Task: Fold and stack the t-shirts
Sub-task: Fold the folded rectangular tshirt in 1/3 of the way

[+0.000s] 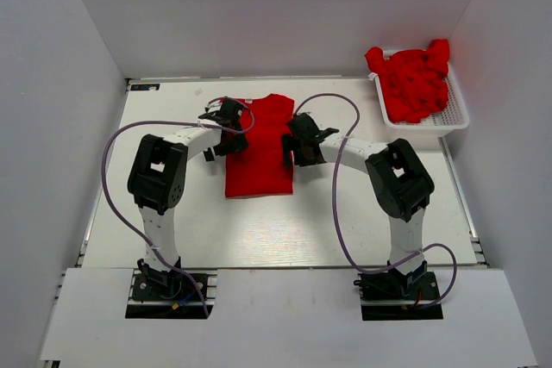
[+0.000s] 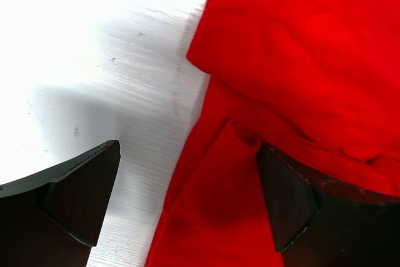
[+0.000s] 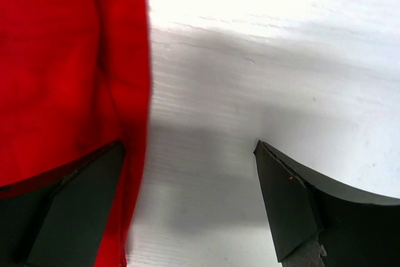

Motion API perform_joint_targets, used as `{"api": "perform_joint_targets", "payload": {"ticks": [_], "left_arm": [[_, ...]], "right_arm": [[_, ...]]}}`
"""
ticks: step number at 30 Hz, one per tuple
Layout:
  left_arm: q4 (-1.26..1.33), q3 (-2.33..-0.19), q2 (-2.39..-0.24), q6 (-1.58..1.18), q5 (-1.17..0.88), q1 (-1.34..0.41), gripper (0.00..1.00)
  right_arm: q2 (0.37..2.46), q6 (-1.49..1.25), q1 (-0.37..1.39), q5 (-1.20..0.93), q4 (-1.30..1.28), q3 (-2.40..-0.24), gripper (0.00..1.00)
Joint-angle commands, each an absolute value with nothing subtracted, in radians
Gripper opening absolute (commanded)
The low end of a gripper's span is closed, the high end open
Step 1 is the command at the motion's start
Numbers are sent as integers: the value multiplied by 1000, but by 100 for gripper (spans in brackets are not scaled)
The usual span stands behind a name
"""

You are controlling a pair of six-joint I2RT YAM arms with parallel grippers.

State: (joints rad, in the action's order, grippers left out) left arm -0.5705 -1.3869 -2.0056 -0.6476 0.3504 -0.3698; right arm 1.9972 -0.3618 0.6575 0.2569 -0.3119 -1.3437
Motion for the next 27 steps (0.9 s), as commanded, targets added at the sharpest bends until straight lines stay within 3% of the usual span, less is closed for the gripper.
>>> {"api": "perform_joint_targets", "payload": {"ticks": [1, 9, 18, 20, 27], "left_arm": [[-624, -1390, -2025, -650, 403, -344, 100], [-537, -1420, -1976, -537, 313, -344, 100], [-618, -1407, -1737, -443, 216, -344, 100], [-649, -1347, -1695, -443, 225, -359, 100], [-523, -958, -1517, -503, -32, -368, 100]], "right_arm": [[1983, -406, 646, 365, -388, -1272, 90], [1968, -370, 652, 299, -393, -1327, 90], [1711, -244, 655, 42, -357, -1283, 90], [1666, -215, 661, 9, -351, -1232, 90], [1592, -124, 712, -126, -267, -1040, 90]]}}
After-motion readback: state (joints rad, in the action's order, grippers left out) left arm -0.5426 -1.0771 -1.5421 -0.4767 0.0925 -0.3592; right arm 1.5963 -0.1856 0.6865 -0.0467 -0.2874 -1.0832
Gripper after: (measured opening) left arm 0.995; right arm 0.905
